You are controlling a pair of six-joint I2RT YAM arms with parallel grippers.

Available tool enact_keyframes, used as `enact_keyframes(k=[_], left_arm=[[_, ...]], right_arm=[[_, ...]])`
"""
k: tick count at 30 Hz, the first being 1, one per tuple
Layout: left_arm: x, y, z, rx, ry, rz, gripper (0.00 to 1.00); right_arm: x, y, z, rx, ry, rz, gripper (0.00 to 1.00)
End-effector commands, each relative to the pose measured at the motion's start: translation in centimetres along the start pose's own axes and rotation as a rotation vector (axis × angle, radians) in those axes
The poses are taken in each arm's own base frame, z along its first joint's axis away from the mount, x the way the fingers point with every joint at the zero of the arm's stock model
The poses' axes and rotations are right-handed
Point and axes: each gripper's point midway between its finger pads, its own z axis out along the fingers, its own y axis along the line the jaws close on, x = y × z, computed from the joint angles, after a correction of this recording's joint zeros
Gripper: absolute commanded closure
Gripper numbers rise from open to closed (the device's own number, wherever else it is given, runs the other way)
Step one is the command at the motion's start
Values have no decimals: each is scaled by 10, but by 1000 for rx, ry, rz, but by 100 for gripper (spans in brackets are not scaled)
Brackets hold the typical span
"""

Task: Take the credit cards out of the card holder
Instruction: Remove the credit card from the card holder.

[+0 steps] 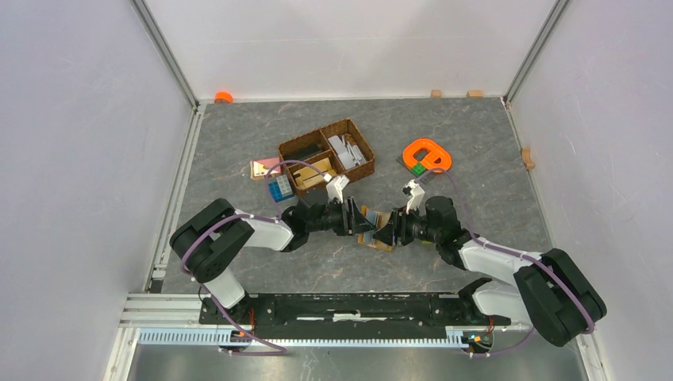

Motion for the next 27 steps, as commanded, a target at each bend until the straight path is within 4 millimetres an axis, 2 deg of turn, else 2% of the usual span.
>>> enact_keyframes(k=[1, 11, 16, 21, 27], left_arm=[[-6, -21, -2, 72, -16, 20, 42], [-1, -9, 5, 26, 13, 8, 40], [1, 5, 8, -50, 34, 6, 51], [1, 9, 8, -75, 38, 9, 62], [0, 12, 8, -95, 39, 16, 68]], right_arm=[[-15, 1, 4, 2, -34, -26, 40], [-13, 3, 5, -13, -24, -23, 42], [-14, 3, 4, -13, -29, -25, 41], [-14, 3, 4, -8, -30, -25, 39], [-15, 1, 3, 2, -31, -25, 35]])
